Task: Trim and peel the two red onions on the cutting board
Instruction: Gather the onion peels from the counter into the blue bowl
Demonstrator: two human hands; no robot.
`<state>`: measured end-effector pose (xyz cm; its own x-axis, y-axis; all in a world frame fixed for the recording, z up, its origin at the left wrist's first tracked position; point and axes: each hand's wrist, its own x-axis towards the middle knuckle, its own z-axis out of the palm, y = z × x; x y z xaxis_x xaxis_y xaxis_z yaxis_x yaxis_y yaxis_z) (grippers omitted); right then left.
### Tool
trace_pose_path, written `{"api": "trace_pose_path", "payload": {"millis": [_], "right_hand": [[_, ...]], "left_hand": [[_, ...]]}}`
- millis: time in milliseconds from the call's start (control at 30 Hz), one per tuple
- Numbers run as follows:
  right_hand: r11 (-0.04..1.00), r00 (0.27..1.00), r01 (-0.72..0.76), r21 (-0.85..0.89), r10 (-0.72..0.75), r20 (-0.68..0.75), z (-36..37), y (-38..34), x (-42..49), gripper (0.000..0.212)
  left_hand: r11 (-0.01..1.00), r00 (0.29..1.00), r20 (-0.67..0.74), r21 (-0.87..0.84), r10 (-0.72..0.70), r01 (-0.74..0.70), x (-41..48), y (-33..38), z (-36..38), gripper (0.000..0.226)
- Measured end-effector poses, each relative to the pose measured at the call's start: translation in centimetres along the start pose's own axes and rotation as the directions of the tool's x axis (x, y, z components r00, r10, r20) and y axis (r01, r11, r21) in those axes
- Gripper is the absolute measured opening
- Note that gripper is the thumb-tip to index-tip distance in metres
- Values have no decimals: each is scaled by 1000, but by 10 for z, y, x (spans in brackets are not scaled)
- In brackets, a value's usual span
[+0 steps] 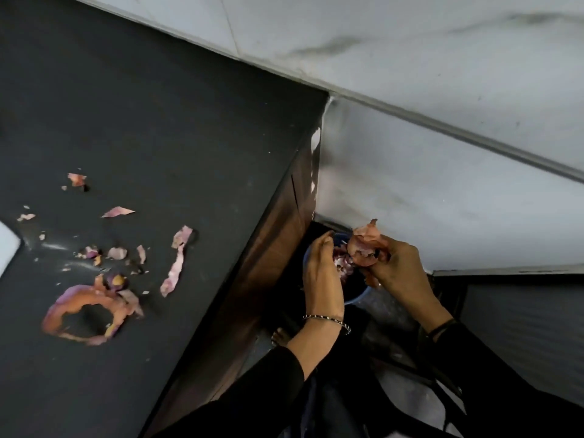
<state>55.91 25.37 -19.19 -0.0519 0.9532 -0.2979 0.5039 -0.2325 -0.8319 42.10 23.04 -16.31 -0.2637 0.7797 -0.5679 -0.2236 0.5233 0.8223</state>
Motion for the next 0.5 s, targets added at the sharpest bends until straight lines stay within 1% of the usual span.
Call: {"api": "trace_pose_path", "payload": {"millis": [33, 100, 167, 233, 333, 433, 500], "right_hand": [[999, 1000, -19, -39, 20, 13, 5, 15, 4, 20], [991, 997, -63, -115, 68, 42, 17, 49, 14, 16], [987, 992, -103, -124, 111, 65, 27, 75, 22, 26], [985, 992, -106, -133, 114, 60, 38, 102, 31, 33], [966, 985, -147, -212, 163, 58, 55, 139, 42, 21], [927, 974, -189, -325, 218, 58, 72, 168, 53, 22], [901, 969, -188, -391, 236, 78, 81, 184, 61, 23]], "left_hand": [[999, 999, -1, 5, -39, 39, 7, -11, 1, 22], [992, 994, -22, 77, -103, 104, 25, -37, 3, 28], [975, 989, -46, 165, -141, 147, 41, -59, 1, 32], [954, 986, -43, 250, -161, 167, 55, -81, 2, 35], [911, 985, -3, 378, -173, 162, 74, -111, 6, 38], [878, 983, -3, 449, -184, 166, 94, -136, 11, 39], [856, 976, 8, 482, -216, 186, 109, -151, 15, 40]]}}
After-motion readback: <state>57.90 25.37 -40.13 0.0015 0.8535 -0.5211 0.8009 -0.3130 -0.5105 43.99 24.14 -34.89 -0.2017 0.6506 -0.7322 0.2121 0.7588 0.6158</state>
